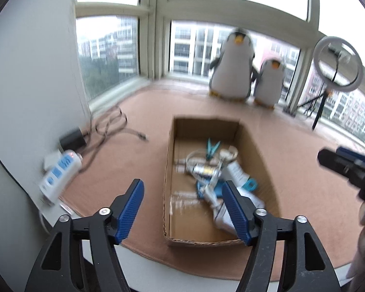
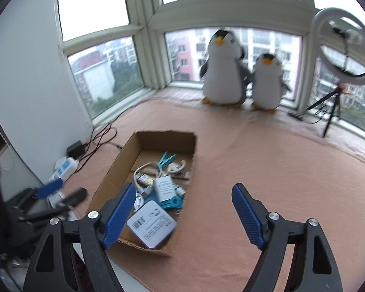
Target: Organize rigid objects
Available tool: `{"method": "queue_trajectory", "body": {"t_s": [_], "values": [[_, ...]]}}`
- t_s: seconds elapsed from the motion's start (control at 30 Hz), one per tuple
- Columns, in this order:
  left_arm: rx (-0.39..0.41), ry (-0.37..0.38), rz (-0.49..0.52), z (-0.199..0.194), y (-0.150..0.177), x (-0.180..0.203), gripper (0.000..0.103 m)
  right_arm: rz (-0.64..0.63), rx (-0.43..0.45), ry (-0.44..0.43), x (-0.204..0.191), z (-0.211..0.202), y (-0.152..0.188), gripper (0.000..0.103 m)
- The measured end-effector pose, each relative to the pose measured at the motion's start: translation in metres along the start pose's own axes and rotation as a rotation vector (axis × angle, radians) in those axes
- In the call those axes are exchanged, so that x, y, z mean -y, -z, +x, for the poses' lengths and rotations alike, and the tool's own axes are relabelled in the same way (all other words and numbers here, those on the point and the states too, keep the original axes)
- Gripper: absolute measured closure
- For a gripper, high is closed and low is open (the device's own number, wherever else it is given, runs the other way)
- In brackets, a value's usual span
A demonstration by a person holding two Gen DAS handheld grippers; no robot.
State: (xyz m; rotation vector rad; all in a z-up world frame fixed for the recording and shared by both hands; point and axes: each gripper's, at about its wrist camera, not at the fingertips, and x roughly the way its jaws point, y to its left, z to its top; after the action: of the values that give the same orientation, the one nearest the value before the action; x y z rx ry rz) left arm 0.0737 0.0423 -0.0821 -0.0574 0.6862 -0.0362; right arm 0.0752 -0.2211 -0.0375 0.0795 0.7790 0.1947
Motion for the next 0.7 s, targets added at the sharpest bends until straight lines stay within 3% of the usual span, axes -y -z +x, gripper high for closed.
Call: {"method": "queue_trajectory", "body": {"t_s": [0.37, 0.7], "values": [[0.215, -0.028, 0.011, -0.094, -0.016, 0.018, 0.005, -0.013, 0.177, 0.098, -0.005, -0.062, 0.007, 0.008], [0.267, -0.035, 0.01, -0.129, -0.01, 0.021, 0.001, 0.019, 0.23, 0.144, -0.005, -0.081, 0.017, 0.006]]}}
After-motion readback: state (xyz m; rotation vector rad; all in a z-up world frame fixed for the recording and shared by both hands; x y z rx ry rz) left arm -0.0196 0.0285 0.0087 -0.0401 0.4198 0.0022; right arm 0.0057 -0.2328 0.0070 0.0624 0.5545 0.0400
